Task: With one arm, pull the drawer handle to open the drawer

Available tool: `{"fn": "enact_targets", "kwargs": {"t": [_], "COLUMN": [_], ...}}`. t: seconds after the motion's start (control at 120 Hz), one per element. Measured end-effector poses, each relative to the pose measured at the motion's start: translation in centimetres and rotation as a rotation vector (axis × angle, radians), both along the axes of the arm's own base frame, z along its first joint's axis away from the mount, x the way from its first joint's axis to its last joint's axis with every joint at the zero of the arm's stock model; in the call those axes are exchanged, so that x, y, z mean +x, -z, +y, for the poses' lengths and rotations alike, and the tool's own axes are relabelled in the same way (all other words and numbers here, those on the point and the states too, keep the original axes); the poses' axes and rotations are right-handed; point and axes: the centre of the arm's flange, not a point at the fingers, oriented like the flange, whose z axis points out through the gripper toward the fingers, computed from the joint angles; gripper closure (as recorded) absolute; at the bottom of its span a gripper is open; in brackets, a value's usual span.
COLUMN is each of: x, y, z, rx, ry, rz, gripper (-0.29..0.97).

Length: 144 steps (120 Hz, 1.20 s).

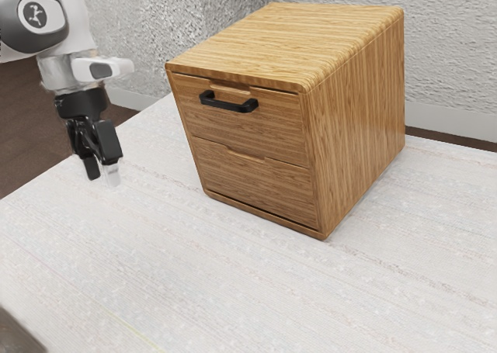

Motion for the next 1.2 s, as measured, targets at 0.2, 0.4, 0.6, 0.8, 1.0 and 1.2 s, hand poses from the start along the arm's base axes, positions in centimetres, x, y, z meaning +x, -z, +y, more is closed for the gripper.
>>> {"fn": "enact_targets", "kwargs": {"t": [0.2,0.4,0.6,0.8,1.0,1.2], "x": [3.0,-0.9,5.3,5.8,6.8,7.8], "y": [-1.1,-13.8,-8.8,-9.8,-10.0,-7.3], "z": [-2.4,-4.1,-10.0,-13.0,-11.3,-10.5], "rx": [0.020,0.130,0.120,0.146,0.218,0.263], "ry": [0.232,0.451,0.796,1.066,1.199,1.303], "rz": [-0.207,-0.539,-0.511,-0.590,-0.660,-0.688], "gripper": [0.00,0.00,0.00,0.00,0.00,0.00]}}
